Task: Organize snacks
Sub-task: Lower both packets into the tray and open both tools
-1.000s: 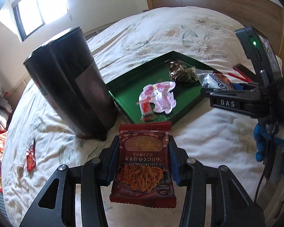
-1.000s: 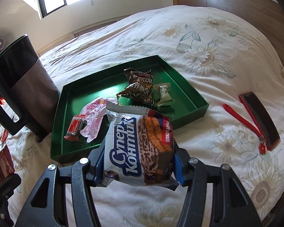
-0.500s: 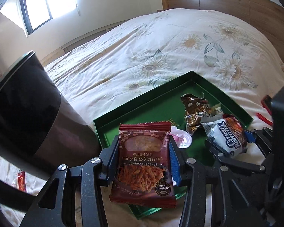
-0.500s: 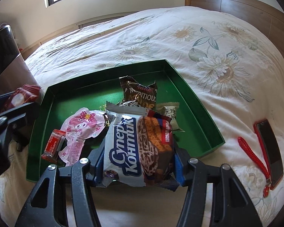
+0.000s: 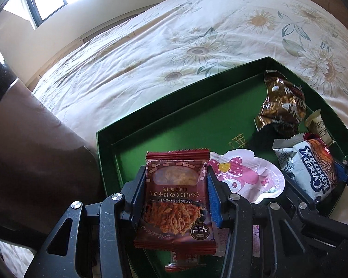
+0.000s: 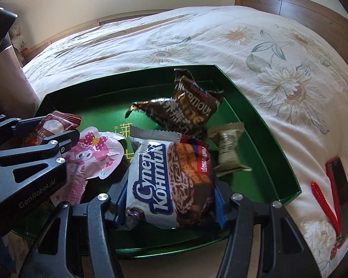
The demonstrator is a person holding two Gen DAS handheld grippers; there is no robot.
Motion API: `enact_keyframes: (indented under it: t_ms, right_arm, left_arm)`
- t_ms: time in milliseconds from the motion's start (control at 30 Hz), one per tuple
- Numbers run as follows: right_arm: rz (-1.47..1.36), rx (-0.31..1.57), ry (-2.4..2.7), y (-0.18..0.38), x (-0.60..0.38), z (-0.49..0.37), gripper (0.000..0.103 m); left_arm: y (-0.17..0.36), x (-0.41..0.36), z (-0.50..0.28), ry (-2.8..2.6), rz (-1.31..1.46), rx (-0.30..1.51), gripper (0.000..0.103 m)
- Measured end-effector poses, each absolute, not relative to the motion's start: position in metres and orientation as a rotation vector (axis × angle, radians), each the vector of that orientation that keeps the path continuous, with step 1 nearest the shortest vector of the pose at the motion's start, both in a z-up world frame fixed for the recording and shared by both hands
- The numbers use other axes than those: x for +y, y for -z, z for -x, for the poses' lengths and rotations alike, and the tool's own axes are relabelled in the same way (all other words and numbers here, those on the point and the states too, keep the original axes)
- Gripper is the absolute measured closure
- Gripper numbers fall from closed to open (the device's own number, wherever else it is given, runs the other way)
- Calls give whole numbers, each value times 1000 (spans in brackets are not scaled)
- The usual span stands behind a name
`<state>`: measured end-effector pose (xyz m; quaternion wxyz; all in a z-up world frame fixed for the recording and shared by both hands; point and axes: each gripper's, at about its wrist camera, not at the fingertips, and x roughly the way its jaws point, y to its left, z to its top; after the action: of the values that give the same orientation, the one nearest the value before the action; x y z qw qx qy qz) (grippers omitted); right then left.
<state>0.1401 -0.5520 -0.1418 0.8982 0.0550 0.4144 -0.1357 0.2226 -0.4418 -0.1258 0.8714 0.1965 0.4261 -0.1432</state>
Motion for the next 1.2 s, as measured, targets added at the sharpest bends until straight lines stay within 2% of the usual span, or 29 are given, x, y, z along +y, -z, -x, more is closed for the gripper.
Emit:
enact_keyframes:
  t_ms: [400,633,900,1200]
  right_arm:
    - [-136,831,295,145,-554,-139,0]
    - [-151,861,300,147,-557,-139,0]
    - [-120,915,311,140,-553,-137,0]
    - [-87,873,337,105,-549,-106,0]
  left_arm:
    - [135,-441,-220,349,-365,917,59]
    - [131,-436,-221,325,-381,928,50]
    - [113,-427,-200,348,-396,911,46]
    - [80,-416,-159,415,-379,878,43]
